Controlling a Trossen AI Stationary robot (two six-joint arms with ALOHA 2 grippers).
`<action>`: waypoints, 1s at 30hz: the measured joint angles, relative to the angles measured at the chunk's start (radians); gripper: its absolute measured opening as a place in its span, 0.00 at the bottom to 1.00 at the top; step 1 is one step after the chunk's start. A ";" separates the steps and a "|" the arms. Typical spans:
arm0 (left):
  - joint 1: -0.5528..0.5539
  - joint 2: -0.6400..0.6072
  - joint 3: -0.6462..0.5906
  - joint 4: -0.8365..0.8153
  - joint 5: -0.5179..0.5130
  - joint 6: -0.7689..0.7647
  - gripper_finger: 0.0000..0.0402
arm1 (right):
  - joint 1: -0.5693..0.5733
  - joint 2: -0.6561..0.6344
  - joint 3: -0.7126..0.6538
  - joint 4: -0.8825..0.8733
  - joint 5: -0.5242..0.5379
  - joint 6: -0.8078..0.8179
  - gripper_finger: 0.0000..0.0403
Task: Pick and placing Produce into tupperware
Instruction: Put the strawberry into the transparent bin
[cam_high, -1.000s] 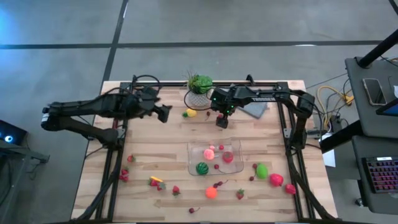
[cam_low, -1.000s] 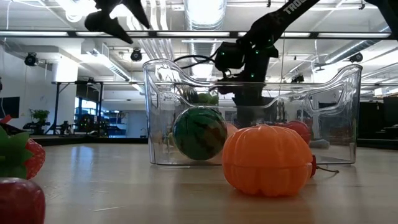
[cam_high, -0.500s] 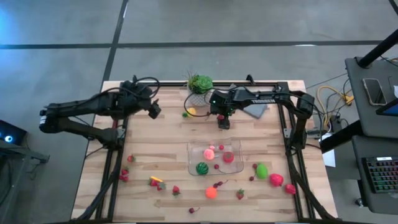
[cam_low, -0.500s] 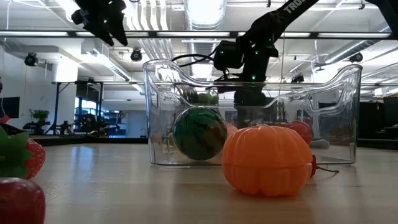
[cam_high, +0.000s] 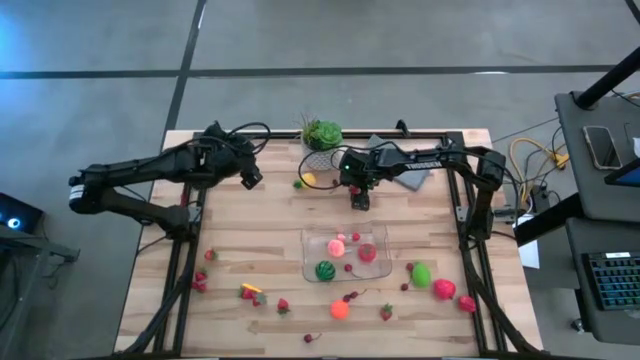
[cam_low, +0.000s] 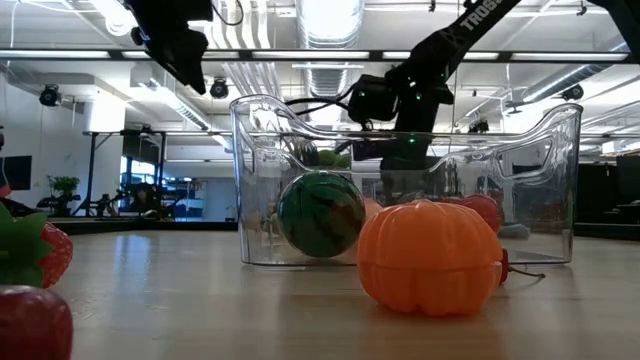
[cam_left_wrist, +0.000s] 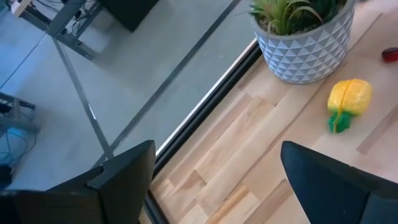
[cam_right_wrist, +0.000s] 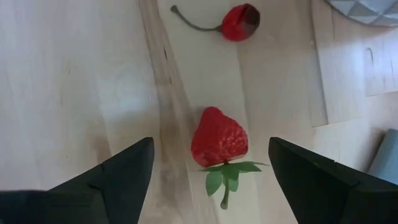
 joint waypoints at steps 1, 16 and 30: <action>0.000 0.003 0.000 0.002 0.000 0.000 0.83 | 0.000 0.000 -0.009 0.015 0.000 0.000 0.77; 0.006 0.022 0.000 0.015 0.003 -0.003 0.83 | 0.000 0.001 -0.073 0.091 0.000 0.014 0.65; 0.006 0.022 0.000 0.015 0.003 -0.004 0.83 | -0.002 0.001 -0.077 0.161 0.000 0.014 0.47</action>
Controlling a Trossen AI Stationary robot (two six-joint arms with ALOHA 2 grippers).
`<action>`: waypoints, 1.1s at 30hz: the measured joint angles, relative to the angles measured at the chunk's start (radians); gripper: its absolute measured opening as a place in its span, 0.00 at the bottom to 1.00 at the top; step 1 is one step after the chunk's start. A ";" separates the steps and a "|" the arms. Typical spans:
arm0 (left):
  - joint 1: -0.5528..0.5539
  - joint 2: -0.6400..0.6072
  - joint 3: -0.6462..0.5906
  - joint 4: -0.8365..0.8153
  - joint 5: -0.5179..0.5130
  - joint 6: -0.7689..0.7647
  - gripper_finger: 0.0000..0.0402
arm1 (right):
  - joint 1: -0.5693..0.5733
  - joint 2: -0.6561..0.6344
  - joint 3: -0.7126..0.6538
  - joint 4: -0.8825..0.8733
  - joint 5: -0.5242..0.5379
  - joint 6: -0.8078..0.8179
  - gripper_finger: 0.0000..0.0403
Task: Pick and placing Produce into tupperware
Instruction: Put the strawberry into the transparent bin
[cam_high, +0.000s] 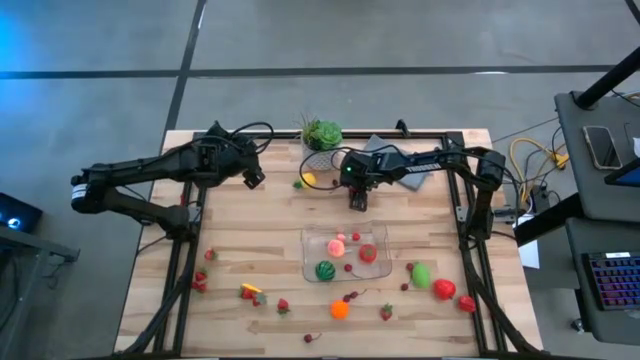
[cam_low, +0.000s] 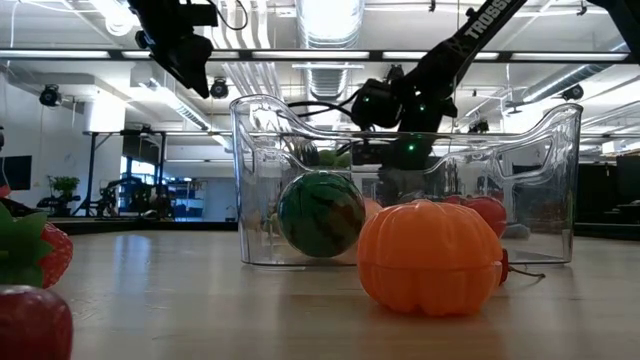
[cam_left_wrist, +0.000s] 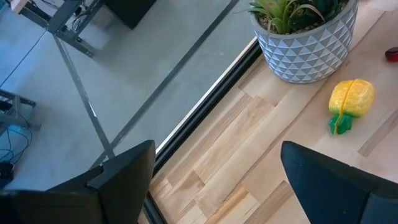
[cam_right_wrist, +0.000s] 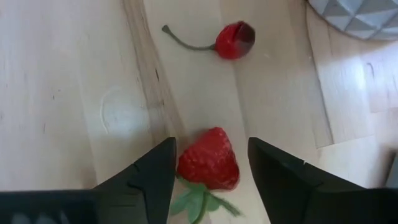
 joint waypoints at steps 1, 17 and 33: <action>0.000 0.000 0.000 0.000 0.000 0.000 0.83 | 0.000 0.000 -0.002 -0.004 0.000 0.000 0.47; 0.000 0.000 0.000 0.000 0.000 0.000 0.83 | 0.000 0.000 -0.011 -0.006 0.001 0.030 0.35; 0.000 0.000 0.000 0.001 0.001 0.008 0.83 | 0.016 -0.149 0.094 -0.204 -0.001 0.365 0.37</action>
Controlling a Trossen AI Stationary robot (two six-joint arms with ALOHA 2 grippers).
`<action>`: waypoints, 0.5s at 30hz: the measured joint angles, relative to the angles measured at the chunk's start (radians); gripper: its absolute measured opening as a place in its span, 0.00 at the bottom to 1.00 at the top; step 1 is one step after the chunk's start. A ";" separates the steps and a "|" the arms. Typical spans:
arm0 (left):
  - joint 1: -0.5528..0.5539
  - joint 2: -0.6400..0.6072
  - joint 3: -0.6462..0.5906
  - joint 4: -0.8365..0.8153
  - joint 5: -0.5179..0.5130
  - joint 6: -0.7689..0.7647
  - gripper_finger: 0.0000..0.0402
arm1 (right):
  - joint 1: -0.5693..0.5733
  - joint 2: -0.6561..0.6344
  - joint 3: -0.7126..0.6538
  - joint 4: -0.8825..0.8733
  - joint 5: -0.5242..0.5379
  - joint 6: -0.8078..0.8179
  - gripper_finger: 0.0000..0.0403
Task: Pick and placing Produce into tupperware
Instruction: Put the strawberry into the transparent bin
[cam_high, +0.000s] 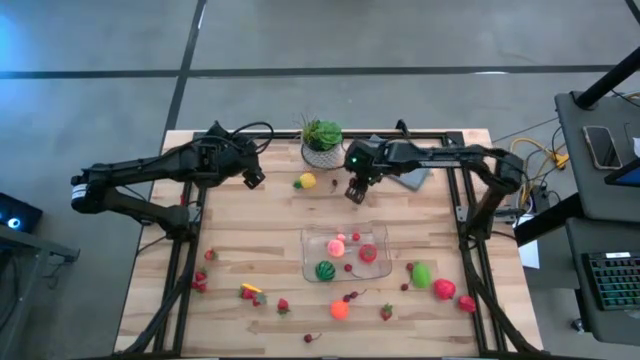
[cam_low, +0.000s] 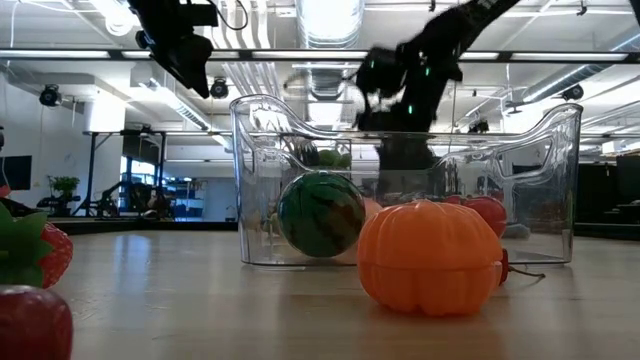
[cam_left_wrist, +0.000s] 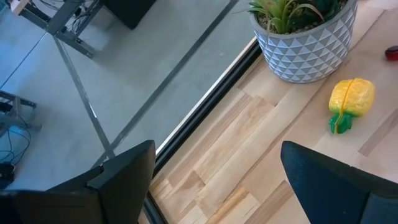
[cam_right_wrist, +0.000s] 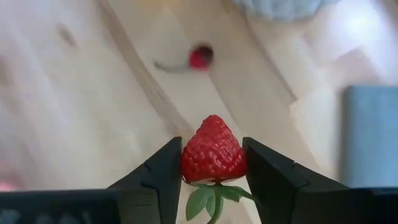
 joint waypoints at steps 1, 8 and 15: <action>0.000 0.000 0.000 0.001 0.002 0.000 0.83 | 0.007 -0.026 0.016 -0.020 -0.002 0.016 0.37; 0.000 0.000 0.000 0.036 0.023 0.041 0.83 | 0.132 -0.136 0.149 -0.193 -0.108 0.188 0.41; 0.000 0.000 0.000 0.085 0.027 0.140 0.83 | 0.355 -0.103 0.255 -0.331 -0.067 0.502 0.43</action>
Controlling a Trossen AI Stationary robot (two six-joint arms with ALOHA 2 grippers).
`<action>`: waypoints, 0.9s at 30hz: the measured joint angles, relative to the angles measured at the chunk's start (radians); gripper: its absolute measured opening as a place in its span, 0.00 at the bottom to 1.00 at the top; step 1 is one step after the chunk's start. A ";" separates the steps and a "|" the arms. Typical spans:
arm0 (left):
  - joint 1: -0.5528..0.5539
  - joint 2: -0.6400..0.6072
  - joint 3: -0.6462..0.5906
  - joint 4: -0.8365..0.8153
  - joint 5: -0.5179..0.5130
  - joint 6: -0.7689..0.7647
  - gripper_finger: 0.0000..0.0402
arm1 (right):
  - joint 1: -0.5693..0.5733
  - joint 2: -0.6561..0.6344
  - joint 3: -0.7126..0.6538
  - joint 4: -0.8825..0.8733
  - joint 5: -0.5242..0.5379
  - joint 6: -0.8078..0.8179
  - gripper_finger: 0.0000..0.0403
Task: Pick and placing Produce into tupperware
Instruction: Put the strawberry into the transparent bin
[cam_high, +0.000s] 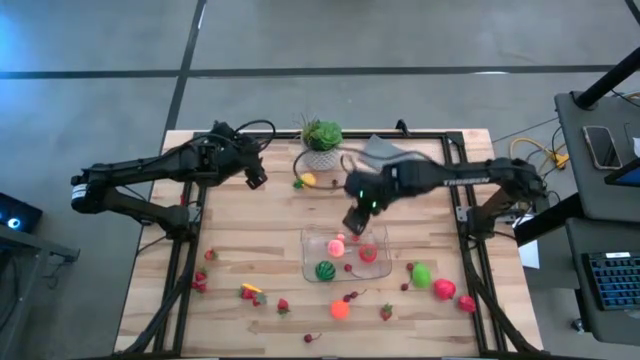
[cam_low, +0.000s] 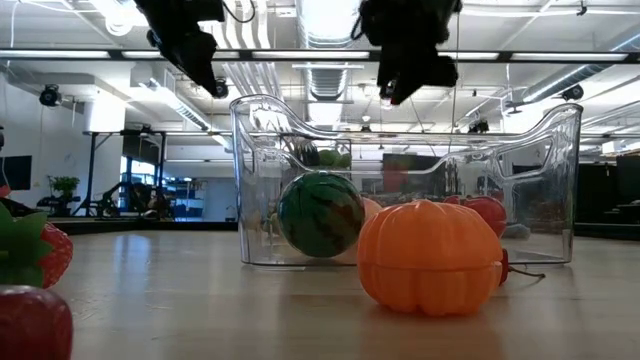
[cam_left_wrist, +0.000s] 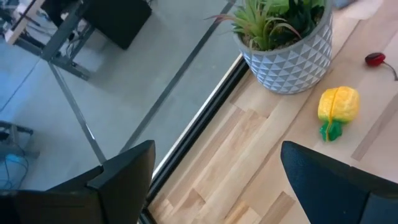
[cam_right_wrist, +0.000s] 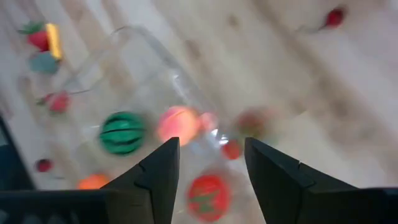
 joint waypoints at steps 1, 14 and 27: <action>0.000 0.000 0.000 -0.002 0.001 0.014 0.83 | 0.036 0.011 0.011 0.000 0.016 0.051 0.43; 0.000 0.000 -0.001 0.060 0.046 0.071 0.83 | 0.107 0.043 0.056 -0.294 0.315 0.459 0.43; 0.000 0.082 -0.004 0.079 0.082 0.054 0.83 | -0.374 0.181 -0.070 -0.126 0.149 -0.017 0.57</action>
